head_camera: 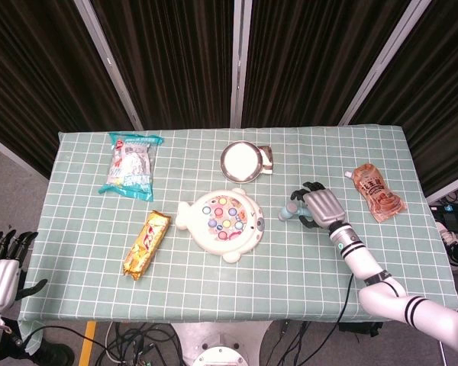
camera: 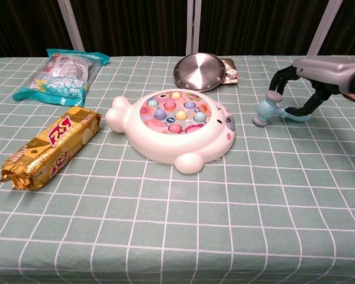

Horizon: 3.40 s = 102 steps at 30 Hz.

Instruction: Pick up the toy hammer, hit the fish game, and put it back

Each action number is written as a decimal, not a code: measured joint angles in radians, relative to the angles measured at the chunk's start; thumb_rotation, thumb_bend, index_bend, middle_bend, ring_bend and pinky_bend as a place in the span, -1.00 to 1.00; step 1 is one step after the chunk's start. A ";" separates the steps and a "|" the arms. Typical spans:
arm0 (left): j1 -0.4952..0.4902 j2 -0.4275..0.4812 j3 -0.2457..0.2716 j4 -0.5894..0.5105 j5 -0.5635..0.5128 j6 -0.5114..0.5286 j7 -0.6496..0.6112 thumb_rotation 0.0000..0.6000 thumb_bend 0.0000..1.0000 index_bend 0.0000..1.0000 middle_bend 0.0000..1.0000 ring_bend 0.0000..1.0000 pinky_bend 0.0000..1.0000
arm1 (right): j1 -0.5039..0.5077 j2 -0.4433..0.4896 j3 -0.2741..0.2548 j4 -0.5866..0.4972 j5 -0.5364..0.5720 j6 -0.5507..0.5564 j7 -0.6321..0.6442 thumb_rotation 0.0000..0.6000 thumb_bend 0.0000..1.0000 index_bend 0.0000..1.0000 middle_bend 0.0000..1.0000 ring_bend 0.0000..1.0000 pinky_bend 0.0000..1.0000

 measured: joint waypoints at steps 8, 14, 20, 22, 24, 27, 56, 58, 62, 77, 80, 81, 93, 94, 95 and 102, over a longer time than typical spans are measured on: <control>0.005 -0.003 0.000 0.010 -0.002 0.005 -0.009 1.00 -1.00 -0.74 -0.73 -0.91 -0.96 | 0.012 -0.056 -0.013 0.083 -0.004 0.003 0.064 1.00 -0.38 -0.16 -0.17 -0.58 -0.46; 0.007 -0.007 0.000 0.018 -0.001 0.007 -0.015 1.00 -1.00 -0.74 -0.73 -0.91 -0.96 | 0.016 -0.078 -0.025 0.113 -0.021 0.016 0.098 1.00 -0.37 -0.13 -0.14 -0.54 -0.42; 0.008 -0.010 -0.001 0.026 -0.003 0.007 -0.021 1.00 -1.00 -0.74 -0.73 -0.90 -0.96 | 0.018 -0.090 -0.030 0.132 -0.024 0.024 0.116 1.00 -0.36 -0.08 -0.11 -0.50 -0.38; 0.008 -0.011 -0.001 0.029 -0.003 0.006 -0.023 1.00 -1.00 -0.74 -0.73 -0.90 -0.96 | 0.018 -0.094 -0.031 0.138 -0.025 0.026 0.121 1.00 -0.35 -0.07 -0.10 -0.50 -0.37; 0.008 -0.013 -0.001 0.032 -0.003 0.005 -0.025 1.00 -1.00 -0.74 -0.73 -0.91 -0.96 | 0.019 -0.099 -0.032 0.146 -0.025 0.027 0.127 1.00 -0.35 -0.05 -0.09 -0.49 -0.36; 0.009 -0.015 -0.001 0.036 -0.003 0.005 -0.027 1.00 -1.00 -0.74 -0.73 -0.91 -0.96 | 0.020 -0.108 -0.034 0.157 -0.029 0.029 0.139 1.00 -0.32 -0.02 -0.08 -0.47 -0.33; 0.020 -0.013 -0.001 0.043 0.002 0.020 -0.032 1.00 -1.00 -0.74 -0.73 -0.90 -0.96 | 0.011 -0.092 -0.098 0.253 -0.265 0.263 0.446 1.00 0.29 0.44 0.35 0.03 0.26; 0.019 -0.011 0.000 0.040 0.005 0.020 -0.029 1.00 -1.00 -0.74 -0.73 -0.90 -0.96 | 0.011 -0.057 -0.100 0.203 -0.281 0.280 0.436 1.00 0.33 0.45 0.38 0.07 0.29; 0.018 -0.009 0.000 0.033 0.011 0.023 -0.024 1.00 -1.00 -0.74 -0.73 -0.91 -0.96 | 0.021 0.028 -0.095 0.046 -0.300 0.294 0.375 1.00 0.34 0.45 0.39 0.09 0.31; 0.020 -0.010 0.000 0.033 0.004 0.018 -0.027 1.00 -1.00 -0.74 -0.73 -0.91 -0.96 | 0.175 0.085 -0.045 -0.231 -0.153 0.031 -0.028 1.00 0.35 0.48 0.41 0.10 0.32; 0.021 -0.013 0.000 0.039 0.002 0.018 -0.030 1.00 -1.00 -0.74 -0.73 -0.91 -0.96 | 0.198 0.063 -0.040 -0.227 -0.105 0.000 -0.087 1.00 0.35 0.48 0.41 0.11 0.32; 0.022 -0.015 0.000 0.041 0.001 0.017 -0.032 1.00 -1.00 -0.74 -0.73 -0.91 -0.96 | 0.204 0.056 -0.039 -0.224 -0.091 -0.008 -0.101 1.00 0.35 0.48 0.41 0.11 0.32; 0.026 -0.022 0.000 0.058 0.002 0.022 -0.046 1.00 -1.00 -0.74 -0.73 -0.91 -0.96 | 0.224 0.042 -0.013 -0.220 -0.020 0.009 -0.141 1.00 0.35 0.48 0.41 0.11 0.32; 0.026 -0.023 0.000 0.058 0.004 0.024 -0.046 1.00 -1.00 -0.74 -0.73 -0.91 -0.96 | 0.226 0.041 -0.011 -0.218 -0.017 0.008 -0.141 1.00 0.35 0.48 0.41 0.11 0.32; 0.026 -0.023 -0.001 0.058 0.006 0.025 -0.046 1.00 -1.00 -0.74 -0.73 -0.91 -0.96 | 0.231 0.038 -0.008 -0.211 -0.008 0.004 -0.146 1.00 0.35 0.48 0.41 0.11 0.32; 0.031 -0.023 0.000 0.059 -0.002 0.025 -0.046 1.00 -1.00 -0.74 -0.73 -0.90 -0.96 | 0.281 -0.028 0.008 -0.123 0.057 -0.043 -0.179 1.00 0.35 0.48 0.41 0.11 0.33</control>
